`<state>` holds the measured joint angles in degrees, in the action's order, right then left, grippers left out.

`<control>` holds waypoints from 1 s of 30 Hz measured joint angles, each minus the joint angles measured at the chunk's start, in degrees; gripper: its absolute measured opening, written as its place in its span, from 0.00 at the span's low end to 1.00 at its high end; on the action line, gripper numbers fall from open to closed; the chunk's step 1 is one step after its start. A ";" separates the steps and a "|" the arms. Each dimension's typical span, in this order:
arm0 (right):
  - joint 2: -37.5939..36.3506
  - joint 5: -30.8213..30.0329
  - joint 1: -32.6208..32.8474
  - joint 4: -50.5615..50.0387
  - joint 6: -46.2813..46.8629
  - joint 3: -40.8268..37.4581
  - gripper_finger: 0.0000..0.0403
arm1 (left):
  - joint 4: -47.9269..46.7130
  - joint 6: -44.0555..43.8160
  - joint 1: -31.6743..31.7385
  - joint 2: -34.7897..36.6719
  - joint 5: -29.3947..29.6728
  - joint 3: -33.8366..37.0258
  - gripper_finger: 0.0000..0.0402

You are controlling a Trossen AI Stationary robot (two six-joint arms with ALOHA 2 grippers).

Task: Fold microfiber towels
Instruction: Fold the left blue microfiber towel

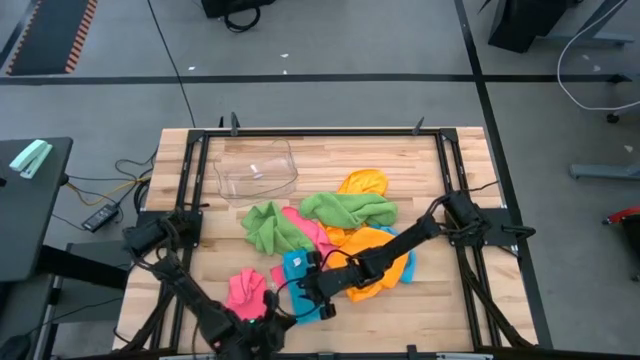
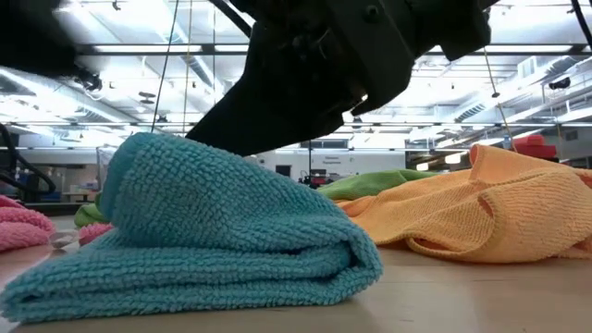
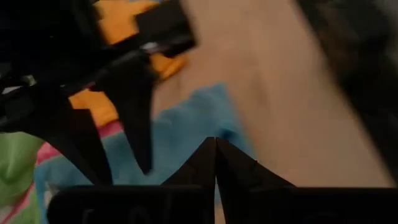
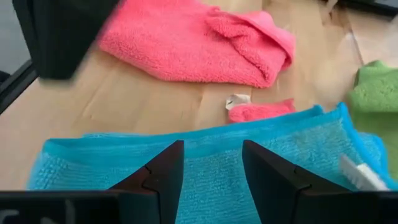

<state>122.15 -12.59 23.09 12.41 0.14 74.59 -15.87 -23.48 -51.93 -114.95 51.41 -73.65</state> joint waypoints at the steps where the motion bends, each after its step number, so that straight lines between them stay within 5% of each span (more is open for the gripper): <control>1: 0.00 0.12 -0.36 -0.07 -0.02 0.00 0.43 | -0.06 -0.80 0.86 -0.06 -0.08 0.00 0.04; 8: -0.89 0.89 -2.88 -2.29 -1.68 0.00 0.43 | 0.76 -2.92 6.36 -0.92 -10.20 -0.07 0.04; 16: -2.71 0.93 -2.90 -10.97 -1.71 -0.02 0.43 | -0.26 -1.51 6.27 -2.33 -12.55 0.02 0.06; 30: -4.07 3.61 4.40 -7.63 2.82 0.02 0.43 | -0.42 -2.54 5.53 -3.35 -16.59 0.02 0.12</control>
<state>118.07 -8.98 27.49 4.78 2.96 74.61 -16.29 -26.02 -46.40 -118.30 34.82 -73.63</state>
